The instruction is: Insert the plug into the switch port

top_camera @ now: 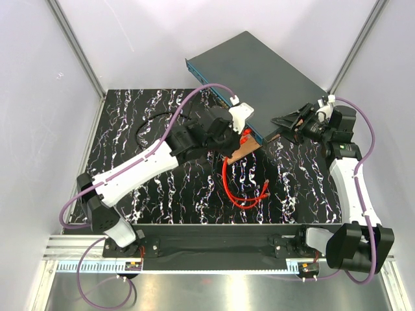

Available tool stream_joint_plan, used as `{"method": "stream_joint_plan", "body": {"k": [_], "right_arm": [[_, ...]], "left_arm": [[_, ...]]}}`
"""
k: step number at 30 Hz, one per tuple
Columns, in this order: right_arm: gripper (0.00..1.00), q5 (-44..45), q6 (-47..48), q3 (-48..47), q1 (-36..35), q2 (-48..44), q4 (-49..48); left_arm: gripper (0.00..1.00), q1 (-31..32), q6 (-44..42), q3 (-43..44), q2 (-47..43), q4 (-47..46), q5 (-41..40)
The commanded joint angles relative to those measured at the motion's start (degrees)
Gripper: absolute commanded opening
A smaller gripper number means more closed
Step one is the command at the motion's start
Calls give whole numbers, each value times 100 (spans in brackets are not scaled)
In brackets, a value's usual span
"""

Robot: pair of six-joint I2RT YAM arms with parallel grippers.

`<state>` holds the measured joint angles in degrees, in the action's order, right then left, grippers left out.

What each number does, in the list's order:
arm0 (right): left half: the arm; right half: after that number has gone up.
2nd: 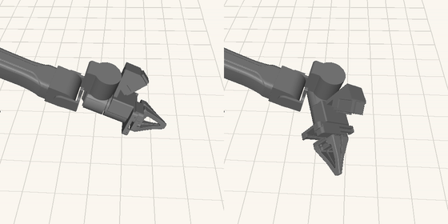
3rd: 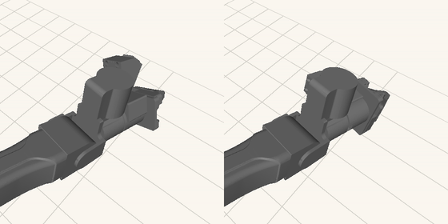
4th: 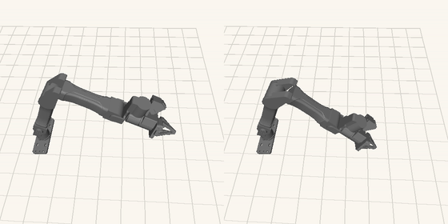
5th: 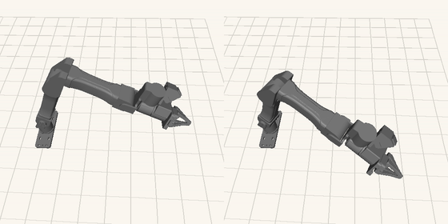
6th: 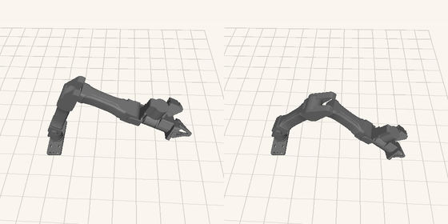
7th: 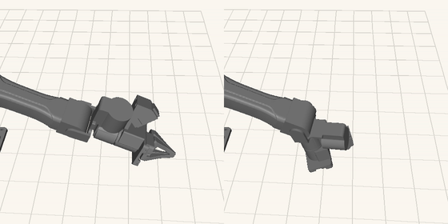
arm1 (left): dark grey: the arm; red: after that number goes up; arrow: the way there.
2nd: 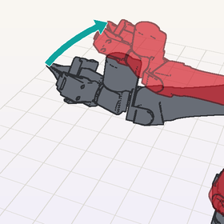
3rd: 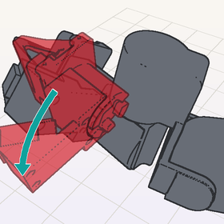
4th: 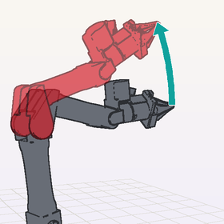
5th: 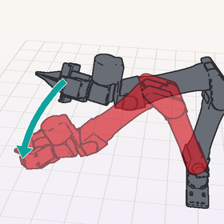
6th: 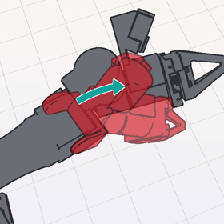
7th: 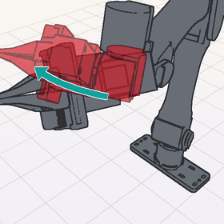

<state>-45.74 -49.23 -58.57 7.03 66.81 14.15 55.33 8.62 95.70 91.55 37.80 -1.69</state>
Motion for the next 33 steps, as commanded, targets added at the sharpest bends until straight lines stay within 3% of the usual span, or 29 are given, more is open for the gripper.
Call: {"method": "stream_joint_plan", "body": {"k": [1, 7, 14, 33], "right_arm": [[48, -23, 160, -6, -17, -10, -492], [19, -5, 142, 21, -17, 61, -369], [3, -23, 81, 82, -8, 61, -413], [0, -137, 151, 117, -8, 87, -440]], "left_arm": [[0, -75, -89, 274, -23, -343, 134], [0, -84, -106, 291, -58, -467, 397], [0, -93, -159, 361, 3, -537, 486], [0, -259, 78, 634, 329, -449, 556]]}}
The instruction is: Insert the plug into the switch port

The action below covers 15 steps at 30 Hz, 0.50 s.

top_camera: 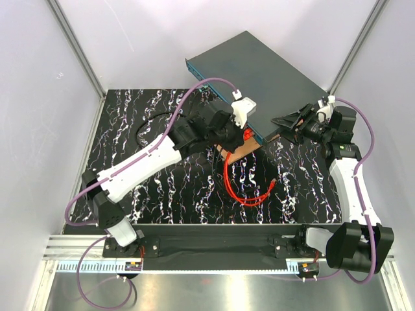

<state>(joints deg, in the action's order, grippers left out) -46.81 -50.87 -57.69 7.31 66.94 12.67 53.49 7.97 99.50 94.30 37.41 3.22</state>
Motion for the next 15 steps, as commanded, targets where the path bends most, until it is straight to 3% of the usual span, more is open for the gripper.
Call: {"method": "stream_joint_plan", "body": {"k": [1, 15], "right_arm": [[0, -30, 315, 30, -37, 83, -282], [0, -57, 394, 83, -37, 83, -238]], "left_arm": [[0, -85, 187, 262, 62, -384, 64], [0, -208, 390, 403, 18, -638, 275]]}}
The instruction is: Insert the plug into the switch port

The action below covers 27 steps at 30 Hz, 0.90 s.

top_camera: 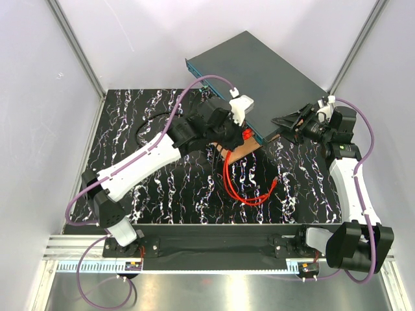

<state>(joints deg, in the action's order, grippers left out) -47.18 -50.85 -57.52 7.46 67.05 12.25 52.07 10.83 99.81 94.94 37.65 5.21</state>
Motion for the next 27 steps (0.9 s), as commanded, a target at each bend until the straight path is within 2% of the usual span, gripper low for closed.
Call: {"method": "stream_joint_plan", "body": {"k": [1, 8, 27], "right_arm": [[0, -19, 383, 65, -52, 72, -188], [0, -37, 383, 74, -43, 89, -214], [0, -99, 277, 135, -52, 151, -302]], "left_arm": [[0, -66, 112, 407, -45, -654, 85], [0, -57, 253, 618, 25, -689, 208], [0, -13, 613, 504, 131, -1181, 744]]}}
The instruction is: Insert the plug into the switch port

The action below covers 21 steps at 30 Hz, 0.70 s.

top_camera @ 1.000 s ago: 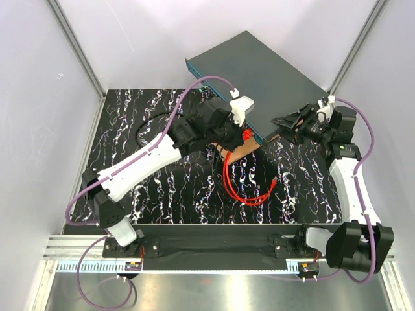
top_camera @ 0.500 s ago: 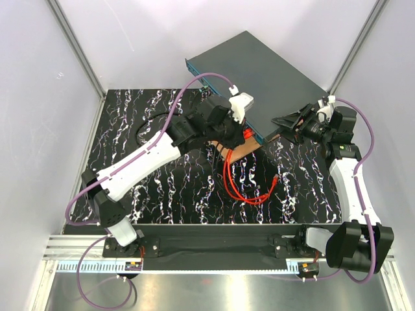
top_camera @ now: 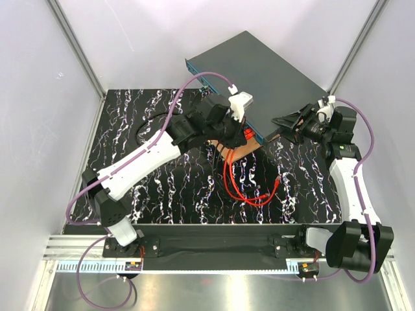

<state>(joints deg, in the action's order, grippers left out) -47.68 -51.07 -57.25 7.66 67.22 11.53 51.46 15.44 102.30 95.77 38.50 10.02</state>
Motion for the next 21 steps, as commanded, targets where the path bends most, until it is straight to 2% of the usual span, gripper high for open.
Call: {"method": "stream_joint_plan", "body": {"k": [1, 11, 16, 21], "right_arm": [[0, -57, 282, 109, -72, 142, -239], [0, -110, 247, 92, -72, 125, -283], [0, -136, 264, 101, -72, 107, -239], [0, -154, 299, 127, -72, 116, -213]], "left_arm": [[0, 74, 152, 255, 39, -1284, 290], [0, 136, -287, 203, 223, -1082, -360], [0, 127, -551, 27, 188, -1345, -756], [0, 136, -761, 246, 249, -1389, -985]]}}
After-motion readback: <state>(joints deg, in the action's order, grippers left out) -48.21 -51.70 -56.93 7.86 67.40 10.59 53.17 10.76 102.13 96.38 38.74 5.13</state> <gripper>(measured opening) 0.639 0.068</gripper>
